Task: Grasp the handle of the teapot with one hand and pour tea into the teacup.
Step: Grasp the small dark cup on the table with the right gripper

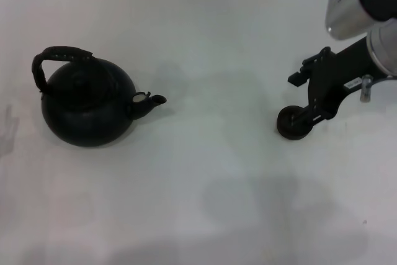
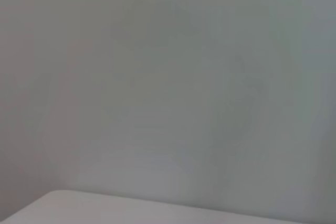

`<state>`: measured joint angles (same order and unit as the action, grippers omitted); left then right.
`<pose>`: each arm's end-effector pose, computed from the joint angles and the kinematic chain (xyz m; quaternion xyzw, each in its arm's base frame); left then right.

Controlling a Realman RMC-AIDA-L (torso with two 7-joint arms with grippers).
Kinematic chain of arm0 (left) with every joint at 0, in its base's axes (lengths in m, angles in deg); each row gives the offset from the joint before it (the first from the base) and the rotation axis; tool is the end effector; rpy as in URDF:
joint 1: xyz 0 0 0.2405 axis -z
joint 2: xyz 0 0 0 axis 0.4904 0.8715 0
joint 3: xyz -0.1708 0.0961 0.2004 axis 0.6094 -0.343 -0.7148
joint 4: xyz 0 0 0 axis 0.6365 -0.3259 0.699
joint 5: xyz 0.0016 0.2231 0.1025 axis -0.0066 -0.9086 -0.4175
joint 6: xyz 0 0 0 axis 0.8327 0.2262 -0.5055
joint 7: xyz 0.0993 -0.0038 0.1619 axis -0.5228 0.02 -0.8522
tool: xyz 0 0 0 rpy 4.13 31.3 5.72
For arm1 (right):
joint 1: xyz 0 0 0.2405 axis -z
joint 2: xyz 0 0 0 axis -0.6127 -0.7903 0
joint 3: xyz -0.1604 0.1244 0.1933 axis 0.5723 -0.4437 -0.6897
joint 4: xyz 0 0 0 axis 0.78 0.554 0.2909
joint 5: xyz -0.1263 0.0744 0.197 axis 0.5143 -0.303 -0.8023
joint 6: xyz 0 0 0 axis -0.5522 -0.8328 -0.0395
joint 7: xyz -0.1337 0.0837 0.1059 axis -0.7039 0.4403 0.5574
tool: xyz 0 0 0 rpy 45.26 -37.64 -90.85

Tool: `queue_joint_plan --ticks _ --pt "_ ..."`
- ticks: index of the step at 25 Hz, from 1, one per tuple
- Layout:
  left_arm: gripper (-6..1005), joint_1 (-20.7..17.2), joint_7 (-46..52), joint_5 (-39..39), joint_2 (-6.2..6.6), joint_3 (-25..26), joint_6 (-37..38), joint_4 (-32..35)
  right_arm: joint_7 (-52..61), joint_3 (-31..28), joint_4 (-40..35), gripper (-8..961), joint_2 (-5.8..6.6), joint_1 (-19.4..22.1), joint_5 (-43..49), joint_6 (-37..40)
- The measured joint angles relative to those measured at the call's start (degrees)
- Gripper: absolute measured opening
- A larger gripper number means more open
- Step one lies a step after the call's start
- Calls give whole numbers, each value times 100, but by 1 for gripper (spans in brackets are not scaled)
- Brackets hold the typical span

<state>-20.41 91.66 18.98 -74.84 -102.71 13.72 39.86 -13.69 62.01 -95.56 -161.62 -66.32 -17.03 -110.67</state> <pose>-0.4423 0.2423 -0.0529 -0.6101 -0.3336 -0.2851 0.6597 0.1970 0.3765 -0.0481 -0.9731 0.1284 -0.1654 0.0966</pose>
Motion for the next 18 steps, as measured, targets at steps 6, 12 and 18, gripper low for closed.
queue_joint_plan --ticks 6,12,18 --pt "810 5 0 0 -4 0 86 -1 422 535 -51 855 -4 4 177 233" --pt "810 11 0 0 -2 0 89 1 614 885 -148 854 -7 13 323 455" --pt "809 8 2 0 3 1 101 1 826 1341 -107 854 -13 3 885 684"
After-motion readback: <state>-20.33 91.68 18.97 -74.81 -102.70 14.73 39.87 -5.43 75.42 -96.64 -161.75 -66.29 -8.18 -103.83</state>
